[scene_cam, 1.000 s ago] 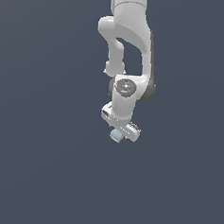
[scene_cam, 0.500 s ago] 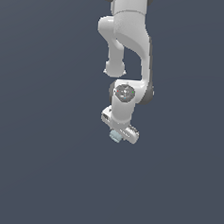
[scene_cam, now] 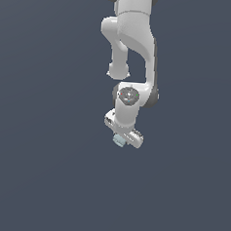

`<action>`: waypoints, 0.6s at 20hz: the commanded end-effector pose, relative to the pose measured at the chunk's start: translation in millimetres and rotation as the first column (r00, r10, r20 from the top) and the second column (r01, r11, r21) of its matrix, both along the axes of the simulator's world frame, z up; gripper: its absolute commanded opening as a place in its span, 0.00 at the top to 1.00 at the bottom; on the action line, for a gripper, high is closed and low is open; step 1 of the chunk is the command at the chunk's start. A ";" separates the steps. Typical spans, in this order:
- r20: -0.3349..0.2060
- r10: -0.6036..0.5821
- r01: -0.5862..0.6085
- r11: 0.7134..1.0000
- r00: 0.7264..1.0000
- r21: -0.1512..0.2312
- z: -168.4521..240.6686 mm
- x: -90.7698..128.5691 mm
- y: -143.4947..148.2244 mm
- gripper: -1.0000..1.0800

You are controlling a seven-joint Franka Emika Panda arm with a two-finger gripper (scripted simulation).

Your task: Pick up the object and move it to a goal position.

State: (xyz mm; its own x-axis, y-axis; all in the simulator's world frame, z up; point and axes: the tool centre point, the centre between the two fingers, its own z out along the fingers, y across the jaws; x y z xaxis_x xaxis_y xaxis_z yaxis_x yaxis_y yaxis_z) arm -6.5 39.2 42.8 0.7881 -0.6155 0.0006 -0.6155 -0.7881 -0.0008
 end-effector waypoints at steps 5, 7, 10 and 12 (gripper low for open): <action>0.000 0.000 0.000 1.000 1.000 0.000 14.1 5.0 -1.9 1.00; 0.000 0.000 0.000 1.000 1.000 0.000 23.4 8.4 -3.2 1.00; 0.000 0.000 0.000 1.000 1.000 0.000 41.2 15.1 -5.8 1.00; 0.000 0.000 0.000 1.000 1.000 0.000 55.9 20.5 -7.8 1.00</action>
State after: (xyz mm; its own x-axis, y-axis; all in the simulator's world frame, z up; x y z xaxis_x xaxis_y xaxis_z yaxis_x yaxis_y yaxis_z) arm 9.9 33.0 87.5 0.7880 -0.6156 0.0000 -0.6156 -0.7880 0.0000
